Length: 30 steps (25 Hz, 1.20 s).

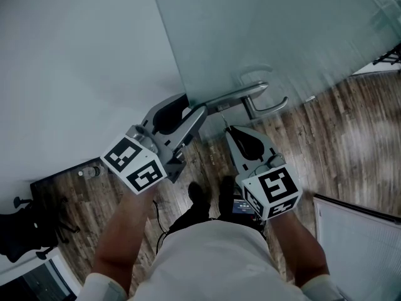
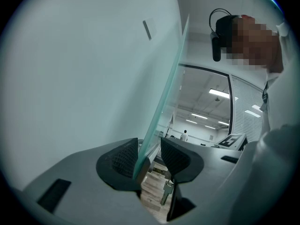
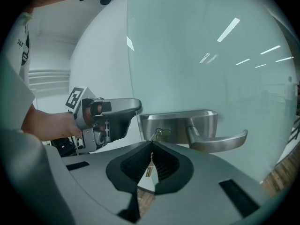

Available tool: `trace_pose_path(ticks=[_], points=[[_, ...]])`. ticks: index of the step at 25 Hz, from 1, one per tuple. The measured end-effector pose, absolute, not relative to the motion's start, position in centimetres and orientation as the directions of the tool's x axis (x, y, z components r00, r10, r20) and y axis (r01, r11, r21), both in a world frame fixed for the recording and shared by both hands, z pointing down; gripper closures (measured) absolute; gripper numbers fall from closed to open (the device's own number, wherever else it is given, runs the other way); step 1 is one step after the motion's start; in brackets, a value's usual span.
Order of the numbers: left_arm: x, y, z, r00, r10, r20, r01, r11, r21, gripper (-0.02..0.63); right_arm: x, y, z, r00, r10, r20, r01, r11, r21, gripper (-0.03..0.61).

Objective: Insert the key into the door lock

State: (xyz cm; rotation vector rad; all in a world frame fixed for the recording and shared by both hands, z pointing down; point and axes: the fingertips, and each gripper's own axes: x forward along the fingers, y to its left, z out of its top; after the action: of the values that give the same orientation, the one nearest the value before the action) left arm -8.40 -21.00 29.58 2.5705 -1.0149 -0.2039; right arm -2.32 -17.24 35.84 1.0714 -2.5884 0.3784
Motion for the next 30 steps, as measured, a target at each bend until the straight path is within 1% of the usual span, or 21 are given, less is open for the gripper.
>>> trace_pose_path(ticks=[30], points=[[-8.6, -21.1, 29.3, 0.721, -0.693, -0.015, -0.629, -0.664, 0.405, 0.466, -2.9, -18.4, 35.9, -0.669, -0.636, 0.385, -0.718, 0.686, -0.116, 0.561]])
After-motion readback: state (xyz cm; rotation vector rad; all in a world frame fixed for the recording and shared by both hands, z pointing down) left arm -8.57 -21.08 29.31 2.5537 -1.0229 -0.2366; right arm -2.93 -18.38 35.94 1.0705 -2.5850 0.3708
